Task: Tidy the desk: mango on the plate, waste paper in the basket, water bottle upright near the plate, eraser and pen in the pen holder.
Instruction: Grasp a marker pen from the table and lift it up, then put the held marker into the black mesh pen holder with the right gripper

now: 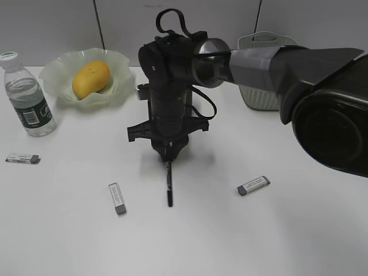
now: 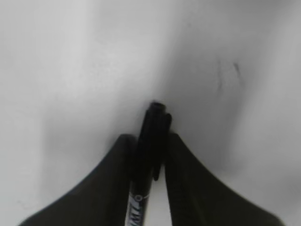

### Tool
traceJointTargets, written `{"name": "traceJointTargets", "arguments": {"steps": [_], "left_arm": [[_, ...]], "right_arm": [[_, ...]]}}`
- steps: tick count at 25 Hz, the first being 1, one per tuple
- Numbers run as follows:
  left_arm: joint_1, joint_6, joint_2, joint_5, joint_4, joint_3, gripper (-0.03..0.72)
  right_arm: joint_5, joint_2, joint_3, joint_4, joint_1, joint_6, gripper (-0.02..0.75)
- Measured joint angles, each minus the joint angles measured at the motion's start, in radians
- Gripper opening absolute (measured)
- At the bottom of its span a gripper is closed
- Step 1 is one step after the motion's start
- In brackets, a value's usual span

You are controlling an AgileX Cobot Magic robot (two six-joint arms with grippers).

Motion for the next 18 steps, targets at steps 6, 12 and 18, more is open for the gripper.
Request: {"name": "traceJointTargets", "arguments": {"steps": [6, 12, 18], "left_arm": [[0.0, 0.0, 0.0, 0.0, 0.0, 0.0, 0.442], [0.0, -0.006, 0.0, 0.0, 0.0, 0.0, 0.435], [0.0, -0.006, 0.0, 0.0, 0.0, 0.0, 0.432]], "right_arm": [[0.018, 0.0, -0.015, 0.002, 0.0, -0.081, 0.148], [0.072, -0.02, -0.184, -0.003, 0.0, -0.208, 0.148], [0.048, -0.059, -0.426, -0.117, 0.0, -0.244, 0.148]]}}
